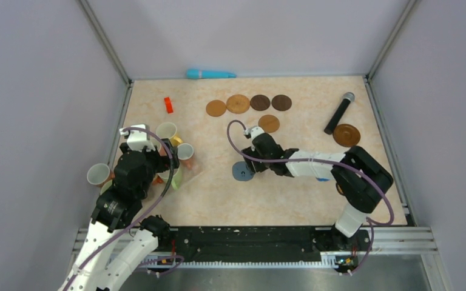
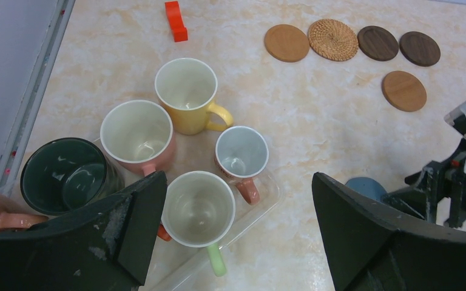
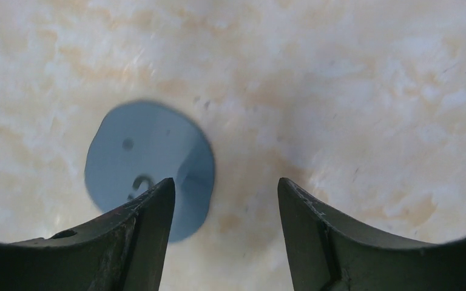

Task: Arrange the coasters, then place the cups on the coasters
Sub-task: Move the coaster to the center of the board.

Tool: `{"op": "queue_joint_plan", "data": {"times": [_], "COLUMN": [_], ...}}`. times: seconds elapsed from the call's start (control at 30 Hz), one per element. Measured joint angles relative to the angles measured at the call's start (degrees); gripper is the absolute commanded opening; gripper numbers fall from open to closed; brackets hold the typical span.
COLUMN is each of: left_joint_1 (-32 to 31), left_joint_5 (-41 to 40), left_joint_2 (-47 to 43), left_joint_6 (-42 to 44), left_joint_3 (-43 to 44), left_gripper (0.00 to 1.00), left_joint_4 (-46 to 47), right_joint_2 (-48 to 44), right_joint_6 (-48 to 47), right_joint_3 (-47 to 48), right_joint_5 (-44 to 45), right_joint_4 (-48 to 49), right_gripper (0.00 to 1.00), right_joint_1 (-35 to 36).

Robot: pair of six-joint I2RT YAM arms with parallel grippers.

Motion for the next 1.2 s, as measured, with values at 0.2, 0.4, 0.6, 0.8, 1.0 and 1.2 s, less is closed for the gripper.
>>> {"op": "queue_joint_plan", "data": {"times": [0.2, 0.4, 0.6, 0.8, 1.0, 1.2], "left_joint_1": [0.0, 0.0, 0.0, 0.0, 0.0, 0.0], "left_joint_5": [0.0, 0.0, 0.0, 0.0, 0.0, -0.3], "left_joint_2": [0.0, 0.0, 0.0, 0.0, -0.1, -0.2], "left_joint_6": [0.0, 0.0, 0.0, -0.1, -0.2, -0.2], "left_joint_3": [0.0, 0.0, 0.0, 0.0, 0.0, 0.0], "left_gripper": [0.94, 0.94, 0.94, 0.94, 0.94, 0.94], "left_joint_4": [0.0, 0.0, 0.0, 0.0, 0.0, 0.0], "right_joint_2": [-7.6, -8.2, -7.0, -4.7, -1.4, 0.7], "right_joint_6": [1.1, 3.2, 4.5, 5.2, 5.8, 6.1], "right_joint_3": [-4.5, -5.2, -5.2, -4.6, -2.3, -0.7], "right_joint_5": [1.3, 4.4, 8.2, 10.3, 12.5, 13.2], "right_joint_4": [-6.0, -7.8, -8.1, -6.3, -3.4, -1.3], "right_gripper": [0.79, 0.80, 0.77, 0.72, 0.65, 0.59], "right_joint_1": [7.6, 13.2, 13.4, 13.4, 13.3, 11.6]}}
